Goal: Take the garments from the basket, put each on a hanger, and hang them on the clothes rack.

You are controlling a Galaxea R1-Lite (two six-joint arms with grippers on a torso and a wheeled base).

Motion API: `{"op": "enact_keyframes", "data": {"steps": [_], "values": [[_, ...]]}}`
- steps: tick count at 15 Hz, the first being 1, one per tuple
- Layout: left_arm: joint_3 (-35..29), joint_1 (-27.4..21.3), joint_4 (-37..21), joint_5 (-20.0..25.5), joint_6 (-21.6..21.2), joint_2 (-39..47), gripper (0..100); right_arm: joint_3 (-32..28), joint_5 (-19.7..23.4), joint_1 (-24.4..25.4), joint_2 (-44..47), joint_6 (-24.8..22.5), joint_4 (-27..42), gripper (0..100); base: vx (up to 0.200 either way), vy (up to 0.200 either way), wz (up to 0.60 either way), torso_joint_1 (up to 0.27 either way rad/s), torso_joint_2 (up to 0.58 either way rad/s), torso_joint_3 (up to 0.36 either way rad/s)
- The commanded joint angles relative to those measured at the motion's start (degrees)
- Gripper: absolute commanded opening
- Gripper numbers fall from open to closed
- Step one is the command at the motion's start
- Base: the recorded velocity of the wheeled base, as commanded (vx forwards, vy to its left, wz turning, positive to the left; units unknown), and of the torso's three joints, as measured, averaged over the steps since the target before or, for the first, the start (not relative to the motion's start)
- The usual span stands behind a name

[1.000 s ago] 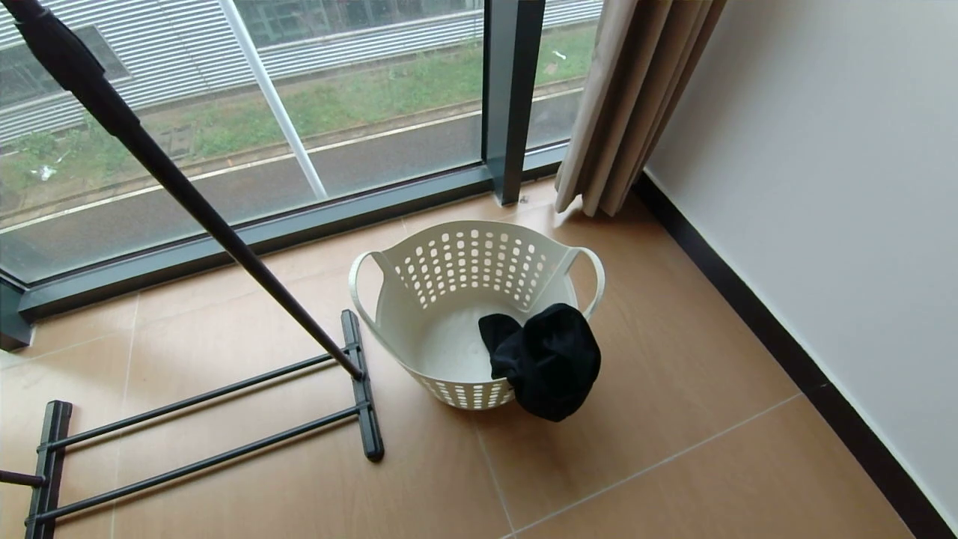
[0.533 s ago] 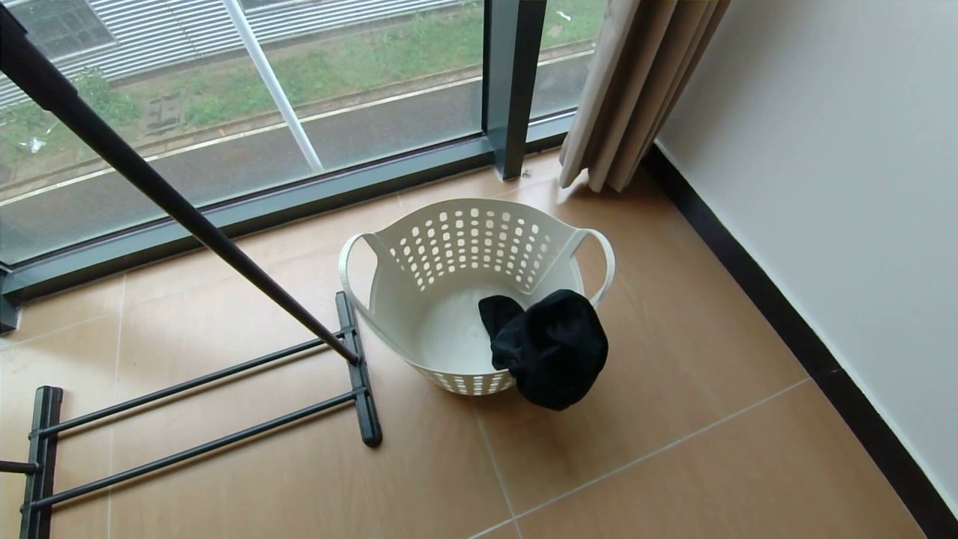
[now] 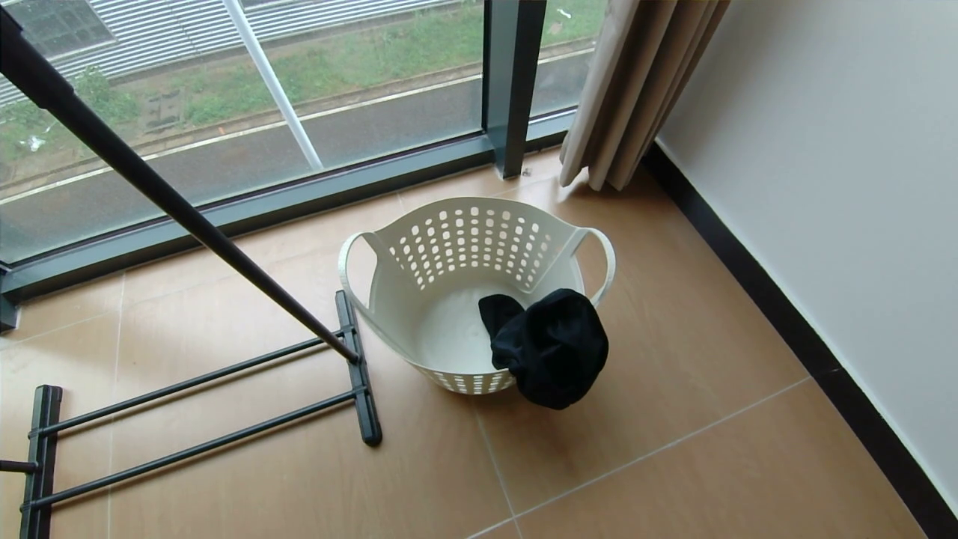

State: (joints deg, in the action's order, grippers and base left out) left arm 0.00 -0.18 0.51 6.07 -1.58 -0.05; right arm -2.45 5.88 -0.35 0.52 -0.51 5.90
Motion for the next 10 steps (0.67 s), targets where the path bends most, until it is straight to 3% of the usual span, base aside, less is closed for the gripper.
{"op": "enact_keyframes", "data": {"steps": [1, 5, 7, 10], "values": [[0.0, 0.0, 0.0, 0.0, 0.0, 0.0, 100, 0.0, 0.0, 0.0, 0.0, 0.0, 0.0, 100, 0.000, 0.000, 0.00, 0.000, 0.00, 0.000], [0.0, 0.0, 0.1, -0.4, 0.3, 0.0, 100, -0.2, -0.1, 0.0, -0.3, 0.0, 0.0, 100, 0.000, 0.000, 0.00, 0.000, 0.00, 0.000], [0.0, 0.0, 0.1, -0.3, 0.2, 0.0, 100, -4.2, 0.6, 0.6, 1.1, 0.0, 0.2, 100, 0.000, 0.000, 0.00, 0.000, 0.00, 0.000], [0.0, 0.1, 0.1, -0.3, 0.1, 0.0, 100, -5.6, 2.1, 5.6, 9.3, 0.0, 0.0, 100, 0.000, 0.000, 0.00, 0.000, 0.00, 0.000]]}}
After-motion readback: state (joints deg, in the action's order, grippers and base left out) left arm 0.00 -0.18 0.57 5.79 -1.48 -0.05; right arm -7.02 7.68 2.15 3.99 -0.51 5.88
